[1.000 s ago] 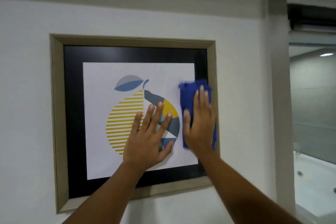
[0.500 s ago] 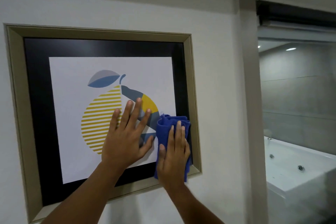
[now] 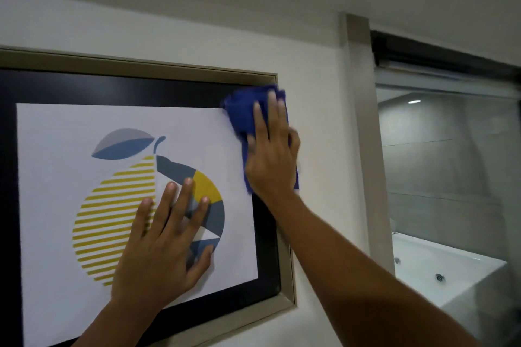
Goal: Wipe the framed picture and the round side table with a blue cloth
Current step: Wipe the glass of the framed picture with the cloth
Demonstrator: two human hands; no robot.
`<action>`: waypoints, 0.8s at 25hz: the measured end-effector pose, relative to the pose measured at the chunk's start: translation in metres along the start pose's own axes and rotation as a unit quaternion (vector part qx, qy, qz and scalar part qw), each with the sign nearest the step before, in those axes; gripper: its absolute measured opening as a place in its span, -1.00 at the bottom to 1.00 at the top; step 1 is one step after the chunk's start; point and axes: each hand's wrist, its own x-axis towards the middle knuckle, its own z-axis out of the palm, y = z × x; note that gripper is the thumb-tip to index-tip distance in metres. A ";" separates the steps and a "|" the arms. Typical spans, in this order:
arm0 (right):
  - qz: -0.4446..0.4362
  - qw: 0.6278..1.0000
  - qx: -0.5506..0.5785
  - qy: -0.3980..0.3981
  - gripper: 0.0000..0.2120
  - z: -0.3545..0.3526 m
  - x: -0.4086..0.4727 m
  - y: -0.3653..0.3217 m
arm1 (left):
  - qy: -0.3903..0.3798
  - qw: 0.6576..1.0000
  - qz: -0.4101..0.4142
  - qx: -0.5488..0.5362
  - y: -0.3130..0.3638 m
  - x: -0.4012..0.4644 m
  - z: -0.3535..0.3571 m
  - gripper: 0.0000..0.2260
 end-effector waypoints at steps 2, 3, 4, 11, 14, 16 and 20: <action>-0.009 1.000 0.012 0.011 -0.49 0.003 0.038 -0.006 | 0.000 1.000 0.001 -0.002 0.000 -0.001 -0.001 -0.26; -0.010 0.999 0.029 0.020 -0.49 0.006 0.044 -0.006 | -0.001 1.000 0.002 0.001 0.000 0.000 -0.002 -0.26; -0.011 0.998 0.051 0.028 -0.50 0.008 0.037 -0.004 | -0.003 1.000 0.003 0.003 0.001 0.001 -0.003 -0.26; -0.021 0.991 0.126 -0.034 -0.47 0.000 -0.181 -0.006 | -0.026 1.000 0.006 0.003 -0.001 0.003 -0.009 -0.27; 0.017 0.994 0.082 -0.069 -0.48 0.001 -0.195 -0.005 | -0.034 0.999 0.002 -0.008 -0.001 0.003 -0.010 -0.29; 0.036 0.990 0.101 -0.096 -0.48 -0.001 -0.172 -0.008 | -0.042 0.999 0.007 -0.012 -0.002 0.003 -0.010 -0.29; 0.020 0.988 0.149 -0.043 -0.40 0.007 -0.036 -0.017 | -0.048 0.999 0.008 -0.009 -0.001 0.002 -0.007 -0.29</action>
